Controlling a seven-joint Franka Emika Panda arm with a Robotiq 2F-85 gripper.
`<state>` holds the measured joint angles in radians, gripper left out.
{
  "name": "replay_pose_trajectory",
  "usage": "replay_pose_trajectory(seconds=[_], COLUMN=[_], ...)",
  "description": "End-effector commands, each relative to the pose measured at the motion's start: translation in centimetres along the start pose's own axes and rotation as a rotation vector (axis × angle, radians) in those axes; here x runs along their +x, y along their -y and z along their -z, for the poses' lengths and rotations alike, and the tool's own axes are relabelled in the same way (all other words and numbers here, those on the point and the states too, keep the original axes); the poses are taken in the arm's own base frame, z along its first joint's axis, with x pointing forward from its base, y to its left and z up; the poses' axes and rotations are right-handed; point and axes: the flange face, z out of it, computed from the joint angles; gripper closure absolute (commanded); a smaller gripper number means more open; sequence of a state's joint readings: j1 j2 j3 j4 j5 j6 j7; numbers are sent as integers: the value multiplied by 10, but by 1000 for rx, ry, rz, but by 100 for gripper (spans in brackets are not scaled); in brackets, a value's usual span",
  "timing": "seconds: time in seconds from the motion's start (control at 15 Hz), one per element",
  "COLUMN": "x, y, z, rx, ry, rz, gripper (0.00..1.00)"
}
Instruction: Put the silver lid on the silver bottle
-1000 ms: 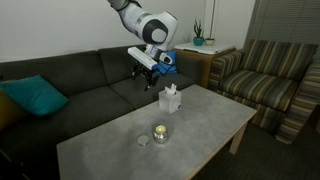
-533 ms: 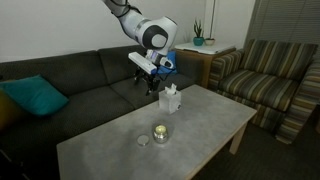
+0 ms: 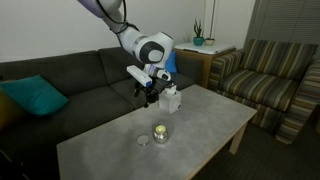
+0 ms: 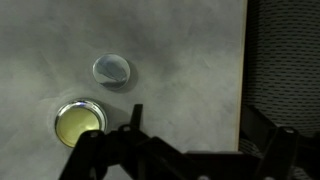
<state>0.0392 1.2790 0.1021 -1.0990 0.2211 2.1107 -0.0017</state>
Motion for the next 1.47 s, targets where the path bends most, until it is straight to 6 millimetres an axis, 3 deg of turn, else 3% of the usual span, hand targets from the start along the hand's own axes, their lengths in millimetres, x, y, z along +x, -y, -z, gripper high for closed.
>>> replay_pose_trajectory(seconds=[0.0, 0.33, 0.87, 1.4], x=[3, 3, 5, 1], y=[-12, -28, -26, -43], z=[-16, -34, -39, -90], rx=[-47, -25, -73, -196], ry=[-25, -39, -58, 10], rz=[-54, -124, -133, -259], gripper=[0, 0, 0, 0])
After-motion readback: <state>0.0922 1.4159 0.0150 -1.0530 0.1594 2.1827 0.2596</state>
